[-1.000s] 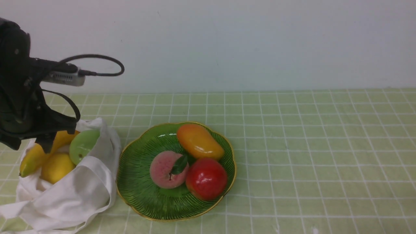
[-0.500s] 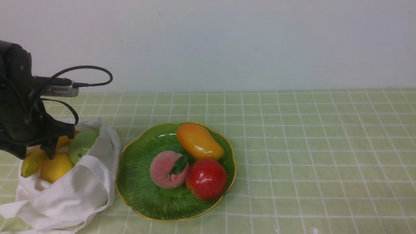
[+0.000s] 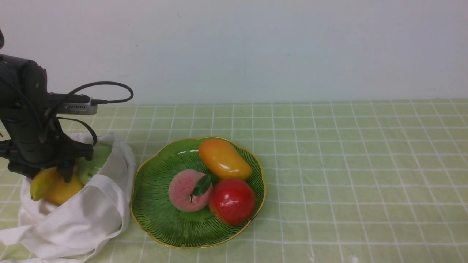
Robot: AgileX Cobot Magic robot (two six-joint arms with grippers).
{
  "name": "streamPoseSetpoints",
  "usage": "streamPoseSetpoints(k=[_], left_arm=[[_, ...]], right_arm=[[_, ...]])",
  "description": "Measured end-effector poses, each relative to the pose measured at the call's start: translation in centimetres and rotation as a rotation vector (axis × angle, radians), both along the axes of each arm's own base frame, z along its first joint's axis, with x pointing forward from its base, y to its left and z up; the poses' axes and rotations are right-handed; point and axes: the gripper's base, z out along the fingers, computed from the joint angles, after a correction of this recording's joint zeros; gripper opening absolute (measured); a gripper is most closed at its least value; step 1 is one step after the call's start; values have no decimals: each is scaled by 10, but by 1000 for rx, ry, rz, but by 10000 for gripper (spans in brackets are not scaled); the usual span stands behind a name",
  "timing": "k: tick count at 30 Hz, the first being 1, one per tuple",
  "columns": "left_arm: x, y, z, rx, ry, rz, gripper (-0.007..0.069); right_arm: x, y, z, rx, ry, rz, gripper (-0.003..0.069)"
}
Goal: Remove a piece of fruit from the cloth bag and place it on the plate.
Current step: Use the left arm to grab a banana from the bag, then use the left arm to put the banana into the empty plate on the right
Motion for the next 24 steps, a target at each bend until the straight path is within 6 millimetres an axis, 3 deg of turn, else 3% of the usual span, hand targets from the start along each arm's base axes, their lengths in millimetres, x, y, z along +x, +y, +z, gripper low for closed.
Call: streamPoseSetpoints(k=[7, 12, 15, 17, 24], left_arm=[[1, 0, -3, -1, 5, 7, 302], [-3, 2, 7, 24, 12, 7, 303], [-8, 4, 28, 42, -11, 13, 303], [-14, 4, 54, 53, -45, 26, 303], [-27, 8, 104, 101, -69, 29, 303]], right_arm=[[0, 0, 0, 0, 0, 0, -15], [0, 0, 0, 0, 0, 0, -15], [0, 0, 0, 0, 0, 0, -15], [0, 0, 0, 0, 0, 0, -15], [0, 0, 0, 0, 0, 0, -15]])
